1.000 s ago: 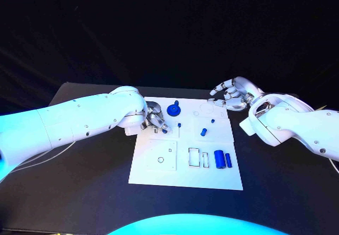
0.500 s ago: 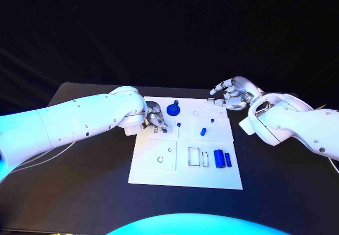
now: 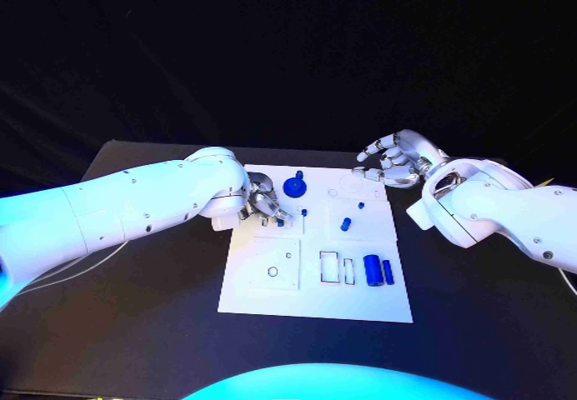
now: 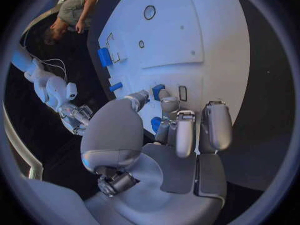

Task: Assemble the parts on the task board

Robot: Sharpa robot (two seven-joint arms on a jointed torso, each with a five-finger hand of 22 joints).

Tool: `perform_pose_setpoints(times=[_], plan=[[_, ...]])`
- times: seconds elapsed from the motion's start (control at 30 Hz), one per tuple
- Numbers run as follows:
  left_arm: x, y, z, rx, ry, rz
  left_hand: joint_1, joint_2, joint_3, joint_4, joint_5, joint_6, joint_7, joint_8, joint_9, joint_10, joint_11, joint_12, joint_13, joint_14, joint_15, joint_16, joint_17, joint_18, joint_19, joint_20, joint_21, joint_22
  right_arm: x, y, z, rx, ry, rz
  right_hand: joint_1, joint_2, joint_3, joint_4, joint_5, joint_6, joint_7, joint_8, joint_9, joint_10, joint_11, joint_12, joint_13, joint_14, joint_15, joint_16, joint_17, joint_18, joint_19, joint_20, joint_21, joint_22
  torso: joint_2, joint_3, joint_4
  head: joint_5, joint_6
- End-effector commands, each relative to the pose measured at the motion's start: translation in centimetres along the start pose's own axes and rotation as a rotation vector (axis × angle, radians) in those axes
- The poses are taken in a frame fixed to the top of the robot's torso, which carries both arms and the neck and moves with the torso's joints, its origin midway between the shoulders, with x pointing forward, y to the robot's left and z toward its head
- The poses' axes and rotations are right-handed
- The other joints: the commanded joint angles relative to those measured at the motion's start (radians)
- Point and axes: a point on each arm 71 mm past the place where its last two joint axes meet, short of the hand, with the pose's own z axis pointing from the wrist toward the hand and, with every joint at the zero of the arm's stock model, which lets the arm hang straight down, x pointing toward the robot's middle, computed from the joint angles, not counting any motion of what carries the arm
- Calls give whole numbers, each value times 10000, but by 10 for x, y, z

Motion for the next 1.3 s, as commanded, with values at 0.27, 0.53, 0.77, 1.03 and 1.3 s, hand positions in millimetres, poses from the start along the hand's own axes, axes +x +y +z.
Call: perform_pose_setpoints(times=[0.27, 0.53, 0.77, 1.03, 1.3], plan=[[0, 3, -8, 182, -87, -89, -237, -10, -338, -1, 20, 13, 43, -64, 42, 74, 6, 67, 7, 982, -48, 26, 2541, -88, 80, 14, 13, -8, 0, 0, 0, -98, 77, -36, -77, 50, 47, 14, 27, -64, -26, 31, 15, 25, -15, 1, 670, 896, -67, -60, 1916, 125, 731, -59, -64, 2140, -7, -8, -1, -14, 58], [-18, -1, -23, 496, -370, -313, -27, 74, -453, -28, 31, -116, 71, -205, 21, -38, 23, -27, -116, 946, -40, -23, 2466, -89, 81, 11, 9, -5, -1, -2, 1, -45, 33, -59, -77, 50, 47, 14, 27, -64, -26, 31, 15, 25, -15, 1, 670, 896, -67, -60, 1916, 125, 731, -59, -64, 2140, -16, -5, 13, -50, 138], [-51, -5, -45, 655, -878, -229, 11, 112, -524, -15, 32, -168, 98, -291, -10, -91, 44, -71, -175, 925, -25, -52, 2421, -83, 64, 16, -7, -33, -2, -4, 1, -7, 30, -74, -98, 47, 58, 17, 18, -91, -25, 60, 16, 39, -14, 18, 683, 895, -66, -63, 1912, 121, 737, -60, -51, 2149, -12, 15, 11, -36, 196], [-76, 5, -44, 176, -956, -274, 42, 203, -595, -12, 33, -204, 129, -378, -41, -170, 73, -129, -245, 904, -1, -81, 2379, -80, 44, 33, -24, -57, -2, -4, 2, 0, 33, -78, -98, 47, 58, 17, 18, -91, -25, 60, 16, 39, -14, 18, 683, 895, -66, -63, 1912, 121, 737, -60, -51, 2149, -4, 6, 21, 19, 266], [-79, 14, -27, -497, -918, 154, 59, 243, -641, -9, 31, -223, 149, -421, -54, -242, 92, -183, -316, 883, 16, -108, 2338, -69, 10, 42, -50, -105, -1, -3, 2, -20, 50, -77, -98, 47, 58, 17, 18, -91, -25, 60, 16, 39, -14, 18, 683, 895, -66, -63, 1912, 121, 737, -60, -51, 2149, 14, -8, 6, 40, 281]])
